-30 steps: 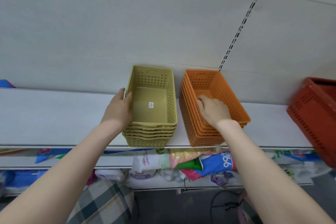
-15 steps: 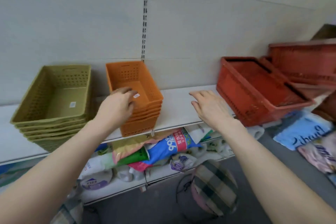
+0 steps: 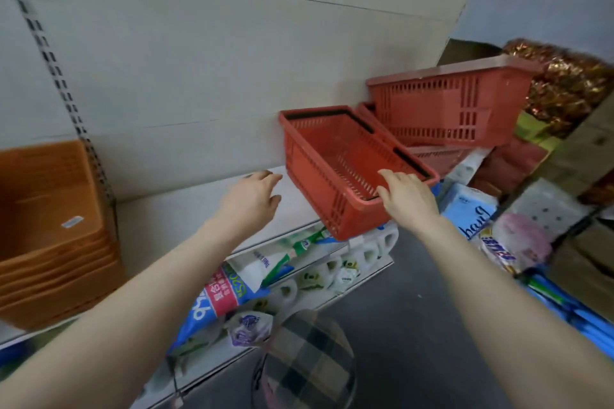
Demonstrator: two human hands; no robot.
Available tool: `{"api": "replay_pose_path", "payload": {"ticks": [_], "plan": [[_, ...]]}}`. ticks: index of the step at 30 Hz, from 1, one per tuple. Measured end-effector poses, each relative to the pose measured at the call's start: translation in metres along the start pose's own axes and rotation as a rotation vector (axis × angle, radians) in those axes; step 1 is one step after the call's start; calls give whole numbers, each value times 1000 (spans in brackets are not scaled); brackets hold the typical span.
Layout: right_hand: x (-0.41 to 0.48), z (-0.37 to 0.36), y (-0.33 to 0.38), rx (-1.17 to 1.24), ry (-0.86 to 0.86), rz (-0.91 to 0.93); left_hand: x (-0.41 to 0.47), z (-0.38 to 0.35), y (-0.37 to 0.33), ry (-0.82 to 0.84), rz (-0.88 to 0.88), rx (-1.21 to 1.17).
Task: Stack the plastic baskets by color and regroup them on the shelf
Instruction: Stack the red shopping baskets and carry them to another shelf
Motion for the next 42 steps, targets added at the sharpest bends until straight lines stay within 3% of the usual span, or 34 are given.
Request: {"api": "replay_pose_path", "payload": {"ticks": [4, 6, 12, 16, 20, 22, 24, 26, 28, 31, 36, 39, 42], "plan": [[22, -48, -23, 114, 208, 30, 67, -39, -20, 72, 25, -44], [24, -68, -20, 112, 229, 109, 96, -55, -30, 106, 64, -121], [20, -91, -30, 216, 91, 82, 152, -113, -46, 217, 340, -380], [17, -63, -30, 219, -54, 155, 156, -134, -48, 144, 507, -435], [68, -34, -83, 188, -196, 102, 146, -130, -41, 63, 581, -370], [102, -29, -117, 156, -119, -37, 136, -120, -33, 18, 591, -334], [130, -40, -141, 170, 133, -196, 123, -106, -27, -21, 594, -303], [138, -63, -135, 277, 500, -202, 108, -93, -21, -52, 604, -264], [138, -81, -114, 390, 686, -108, 90, -83, -19, -70, 646, -255], [151, -87, -78, 468, 686, 31, 59, -71, -15, -131, 751, -217], [189, -90, -22, 178, 745, 225, 9, -60, -7, -243, 853, -245], [212, -84, 2, 71, 727, 364, -12, -52, -1, -231, 770, 8], [230, -81, 26, 108, 577, 456, -20, -56, 7, 4, 570, 278]]}}
Point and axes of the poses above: each hand's wrist, its own x-axis towards the middle knuckle, its own z-axis out of the back of the hand, y = z × x, the point moved 5 cm from there along x, towards the middle knuckle, and after that the axes turned 1 degree about -z, right-handed, at the moved point
